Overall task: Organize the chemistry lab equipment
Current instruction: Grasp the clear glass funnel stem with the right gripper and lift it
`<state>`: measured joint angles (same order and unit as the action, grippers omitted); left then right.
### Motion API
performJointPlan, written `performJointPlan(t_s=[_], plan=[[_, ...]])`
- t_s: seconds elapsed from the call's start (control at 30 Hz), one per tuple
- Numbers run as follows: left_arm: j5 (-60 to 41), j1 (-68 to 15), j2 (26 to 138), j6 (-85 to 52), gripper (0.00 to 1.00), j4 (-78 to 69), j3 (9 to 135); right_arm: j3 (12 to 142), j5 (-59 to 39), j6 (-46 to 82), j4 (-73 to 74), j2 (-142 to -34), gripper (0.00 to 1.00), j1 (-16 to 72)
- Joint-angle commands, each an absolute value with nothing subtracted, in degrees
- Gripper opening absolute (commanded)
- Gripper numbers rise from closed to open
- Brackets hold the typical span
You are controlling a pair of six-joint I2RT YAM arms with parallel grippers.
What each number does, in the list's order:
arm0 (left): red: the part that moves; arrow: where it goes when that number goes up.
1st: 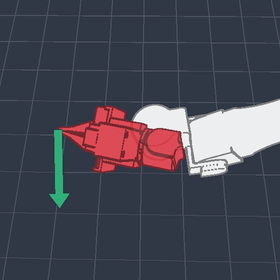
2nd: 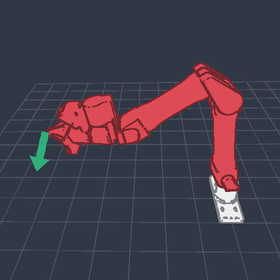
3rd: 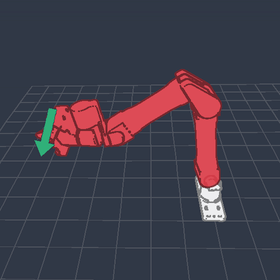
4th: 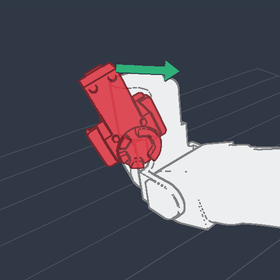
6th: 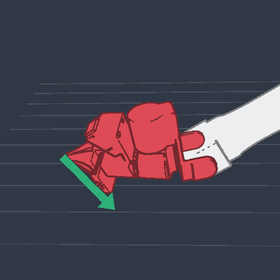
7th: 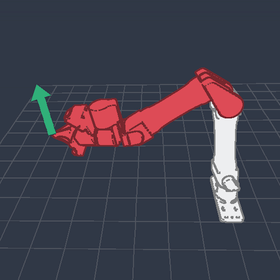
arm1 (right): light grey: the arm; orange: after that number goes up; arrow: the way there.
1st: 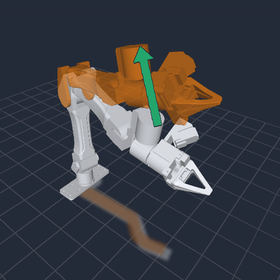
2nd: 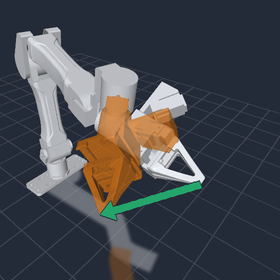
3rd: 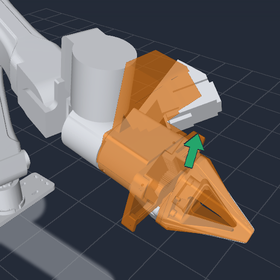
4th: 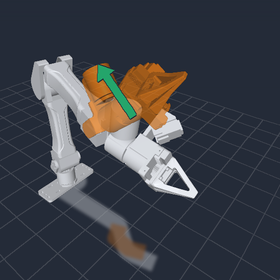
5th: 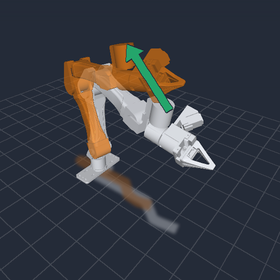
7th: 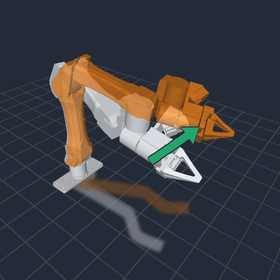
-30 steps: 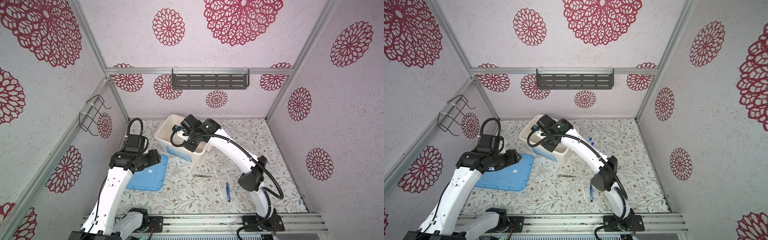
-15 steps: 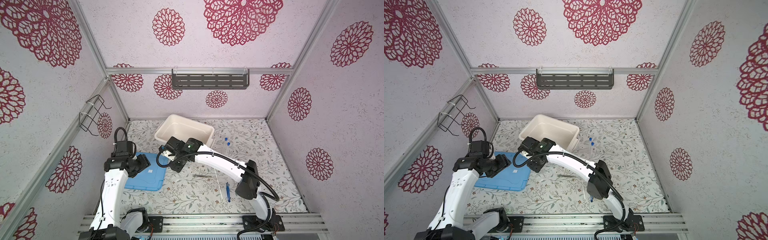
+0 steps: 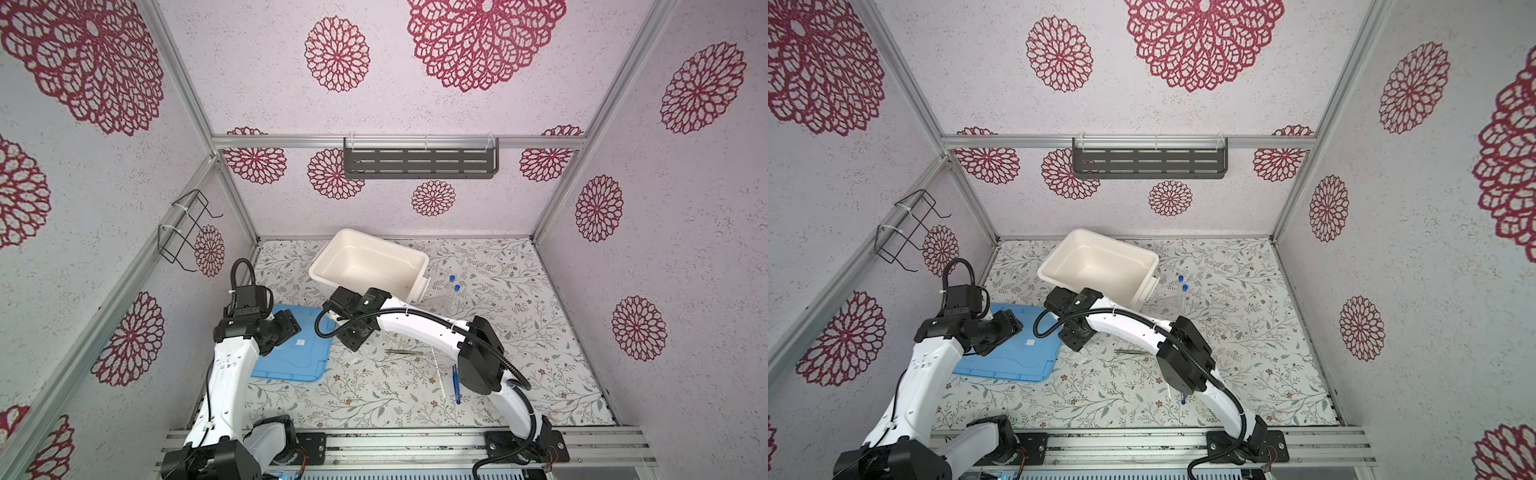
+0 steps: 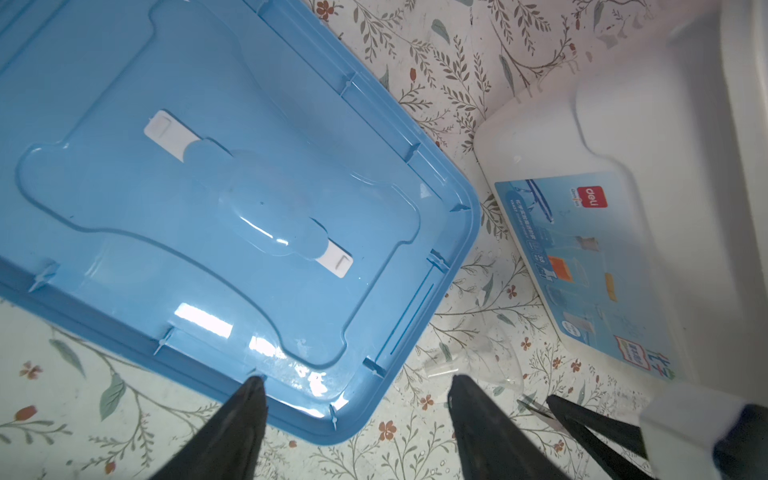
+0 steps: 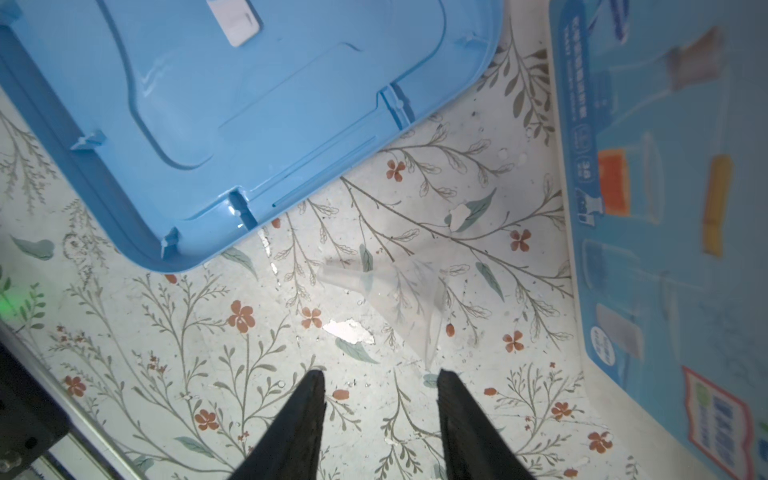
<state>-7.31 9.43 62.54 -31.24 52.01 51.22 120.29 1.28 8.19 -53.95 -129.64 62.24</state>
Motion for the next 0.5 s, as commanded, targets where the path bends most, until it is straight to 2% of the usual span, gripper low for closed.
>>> performJointPlan(t_s=[0.0, 0.33, 0.47], plan=[[-6.6, 9.9, 62.4, -30.8, 0.73, 50.2, 50.6, 120.5, 1.6, 8.3, -53.8, -130.5, 0.48, 61.7], [-8.8, 9.9, 63.4, -31.3, 0.73, 49.0, 50.4, 119.0, -4.6, 5.9, -52.5, -132.0, 0.45, 60.4], [-10.1, 9.8, 63.9, -31.8, 0.73, 48.9, 50.4, 118.4, -6.7, 4.5, -51.7, -132.0, 0.38, 60.3]])
